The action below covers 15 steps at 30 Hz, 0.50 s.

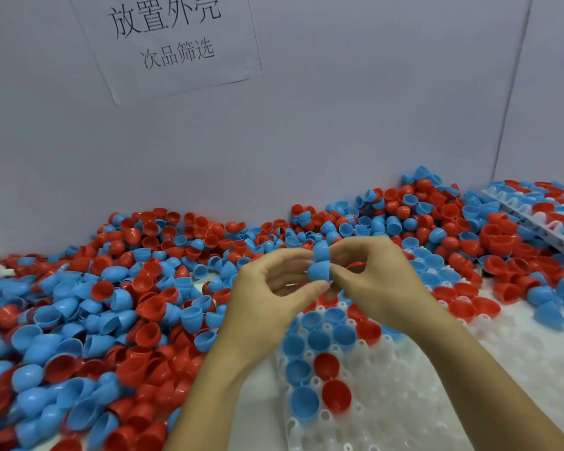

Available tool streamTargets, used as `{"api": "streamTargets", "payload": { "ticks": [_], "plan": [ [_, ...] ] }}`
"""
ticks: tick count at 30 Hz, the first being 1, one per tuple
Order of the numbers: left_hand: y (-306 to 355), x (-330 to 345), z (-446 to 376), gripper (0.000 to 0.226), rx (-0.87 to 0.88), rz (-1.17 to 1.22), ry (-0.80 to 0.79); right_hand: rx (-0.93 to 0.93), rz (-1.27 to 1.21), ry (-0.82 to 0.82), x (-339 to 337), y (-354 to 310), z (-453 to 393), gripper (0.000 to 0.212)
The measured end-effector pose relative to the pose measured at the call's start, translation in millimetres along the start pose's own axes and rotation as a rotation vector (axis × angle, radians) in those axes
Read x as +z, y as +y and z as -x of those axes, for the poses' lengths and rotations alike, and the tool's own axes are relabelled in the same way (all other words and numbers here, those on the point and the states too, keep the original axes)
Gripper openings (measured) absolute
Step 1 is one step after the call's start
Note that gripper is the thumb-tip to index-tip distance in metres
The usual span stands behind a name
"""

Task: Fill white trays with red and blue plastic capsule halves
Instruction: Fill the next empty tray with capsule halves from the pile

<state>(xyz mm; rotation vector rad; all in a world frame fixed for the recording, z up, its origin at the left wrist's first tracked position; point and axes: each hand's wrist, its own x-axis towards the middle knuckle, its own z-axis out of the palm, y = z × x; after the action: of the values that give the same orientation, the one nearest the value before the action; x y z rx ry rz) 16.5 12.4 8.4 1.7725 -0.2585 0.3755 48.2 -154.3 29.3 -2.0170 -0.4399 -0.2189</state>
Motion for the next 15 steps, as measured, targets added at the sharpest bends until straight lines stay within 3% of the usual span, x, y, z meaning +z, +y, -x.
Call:
{"api": "streamTargets", "payload": {
  "ticks": [2,6,8,15],
  "plan": [
    [-2,-11,-3,0.041,-0.043,0.027,0.093,-0.028,0.132,-0.055,-16,-5,1,0.016],
    [-10,-33,-8,0.029,-0.135,0.081,0.344,0.186,0.464,-0.580,-47,-14,10,0.015],
    [-13,-39,-9,0.027,-0.158,0.115,0.399,0.326,0.551,-0.751,-45,-17,16,0.008],
    [-14,-39,-11,0.027,-0.167,0.106,0.369,0.396,0.738,-0.767,-10,-21,19,0.014]
  ]
}}
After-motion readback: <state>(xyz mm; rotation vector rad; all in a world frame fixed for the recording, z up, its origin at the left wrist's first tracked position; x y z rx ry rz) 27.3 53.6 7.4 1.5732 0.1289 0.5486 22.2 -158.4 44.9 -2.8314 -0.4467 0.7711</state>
